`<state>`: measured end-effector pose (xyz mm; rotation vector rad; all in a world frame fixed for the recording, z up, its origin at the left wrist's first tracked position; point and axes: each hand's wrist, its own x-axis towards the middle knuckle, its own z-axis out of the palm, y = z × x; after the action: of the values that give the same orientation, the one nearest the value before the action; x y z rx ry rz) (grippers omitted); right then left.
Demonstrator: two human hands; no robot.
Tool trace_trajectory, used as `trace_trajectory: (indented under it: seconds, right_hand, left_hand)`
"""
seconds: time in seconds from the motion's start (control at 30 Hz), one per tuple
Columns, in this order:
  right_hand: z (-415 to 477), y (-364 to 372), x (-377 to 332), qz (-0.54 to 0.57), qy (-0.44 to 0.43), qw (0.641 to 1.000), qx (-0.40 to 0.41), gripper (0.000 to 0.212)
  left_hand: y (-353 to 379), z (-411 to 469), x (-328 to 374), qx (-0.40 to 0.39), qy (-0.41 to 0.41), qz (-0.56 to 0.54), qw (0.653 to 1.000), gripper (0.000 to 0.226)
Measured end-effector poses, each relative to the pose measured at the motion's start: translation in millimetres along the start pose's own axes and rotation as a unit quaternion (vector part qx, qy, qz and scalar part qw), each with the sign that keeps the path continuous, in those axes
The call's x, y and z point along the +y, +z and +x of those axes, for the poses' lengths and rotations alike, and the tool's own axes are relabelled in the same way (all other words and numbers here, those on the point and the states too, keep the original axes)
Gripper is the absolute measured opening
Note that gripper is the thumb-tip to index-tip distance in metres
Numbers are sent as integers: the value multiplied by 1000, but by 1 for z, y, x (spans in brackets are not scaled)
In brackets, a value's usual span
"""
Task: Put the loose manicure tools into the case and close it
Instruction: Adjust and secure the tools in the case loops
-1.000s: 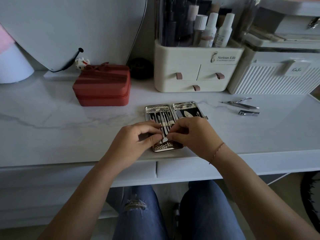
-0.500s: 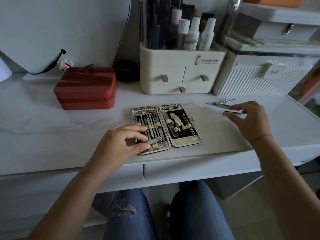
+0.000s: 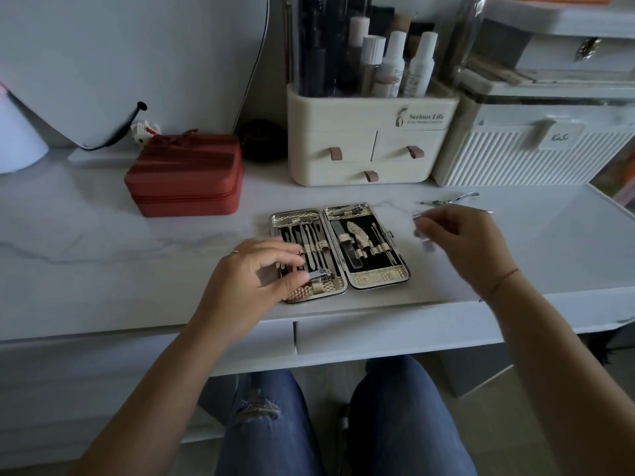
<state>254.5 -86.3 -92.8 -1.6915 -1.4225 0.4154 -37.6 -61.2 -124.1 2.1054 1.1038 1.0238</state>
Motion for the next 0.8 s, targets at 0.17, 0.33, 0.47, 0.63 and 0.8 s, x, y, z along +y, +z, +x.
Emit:
trace_trajectory:
  seconds: [0.17, 0.33, 0.47, 0.63, 0.8]
  right_hand:
    - [-29, 40, -61, 304, 50, 934, -182, 20]
    - [-35, 63, -86, 479, 128, 846, -195, 17]
    - [-37, 70, -86, 498, 137, 842, -155, 17]
    - [-41, 75, -81, 364, 99, 917, -128, 14]
    - [-41, 74, -79, 227, 30, 969, -92, 20]
  left_hand:
    - [3, 5, 16, 41, -18, -58, 997, 33]
    - [13, 15, 32, 9, -71, -179, 981, 24]
    - [15, 15, 29, -1, -108, -184, 977, 13]
    - [21, 15, 31, 11, -132, -187, 973, 8]
    - [22, 17, 32, 43, -123, -152, 980, 16]
